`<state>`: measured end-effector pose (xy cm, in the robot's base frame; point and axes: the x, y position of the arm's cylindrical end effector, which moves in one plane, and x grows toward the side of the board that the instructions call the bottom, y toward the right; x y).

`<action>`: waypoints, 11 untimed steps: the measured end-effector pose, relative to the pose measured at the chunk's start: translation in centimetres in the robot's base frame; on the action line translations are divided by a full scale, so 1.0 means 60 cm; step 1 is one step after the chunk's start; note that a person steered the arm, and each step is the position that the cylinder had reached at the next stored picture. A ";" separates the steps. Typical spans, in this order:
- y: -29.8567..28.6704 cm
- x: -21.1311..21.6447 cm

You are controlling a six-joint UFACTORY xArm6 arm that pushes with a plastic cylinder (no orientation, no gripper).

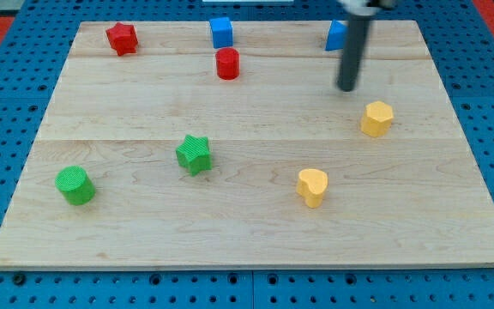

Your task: Slide the hexagon into the red circle

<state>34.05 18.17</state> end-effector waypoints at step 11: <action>-0.269 -0.022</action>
